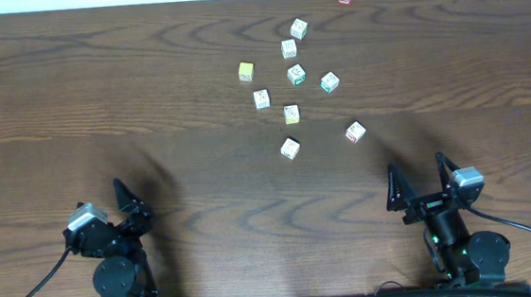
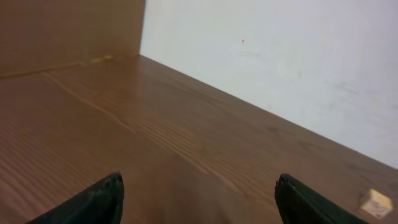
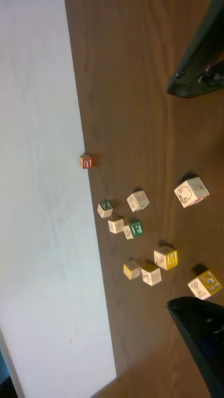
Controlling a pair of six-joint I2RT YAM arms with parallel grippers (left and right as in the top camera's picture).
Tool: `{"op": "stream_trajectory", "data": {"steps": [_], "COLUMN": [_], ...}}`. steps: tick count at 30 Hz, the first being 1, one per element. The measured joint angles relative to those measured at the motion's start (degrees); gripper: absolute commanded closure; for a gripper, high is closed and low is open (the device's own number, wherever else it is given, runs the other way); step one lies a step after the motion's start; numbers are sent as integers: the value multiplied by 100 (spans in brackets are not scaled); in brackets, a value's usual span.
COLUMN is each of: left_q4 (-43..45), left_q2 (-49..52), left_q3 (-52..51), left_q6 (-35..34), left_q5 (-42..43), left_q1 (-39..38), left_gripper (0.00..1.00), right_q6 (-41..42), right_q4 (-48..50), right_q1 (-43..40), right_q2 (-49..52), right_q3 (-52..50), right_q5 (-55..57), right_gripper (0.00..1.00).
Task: Lift 3 blocks
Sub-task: 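Raise both arms and move the grippers toward the block cluster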
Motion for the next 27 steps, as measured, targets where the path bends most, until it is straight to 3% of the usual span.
{"op": "stream_trajectory", "data": {"steps": [5,9,17,27], "left_q4": [-52,-55,-59,-72], "left_q2": [2,2,7,22], "left_q3": [0,0,0,0], "left_q6": [-83,-85,-103,-105], "left_q5": [280,343,428,494], "left_q1": [0,0,0,0], "left_gripper": [22,22,22,22], "right_q6": [-138,-400,-1016,-1207], "right_q4": [-11,2,-557,-4197], "right_q1": [0,0,0,85], "right_q2": [173,614,2820,6540], "right_q3": [343,1185,3029,6122], "right_q5": [26,245,367,356], "right_gripper": [1,1,1,1]}}
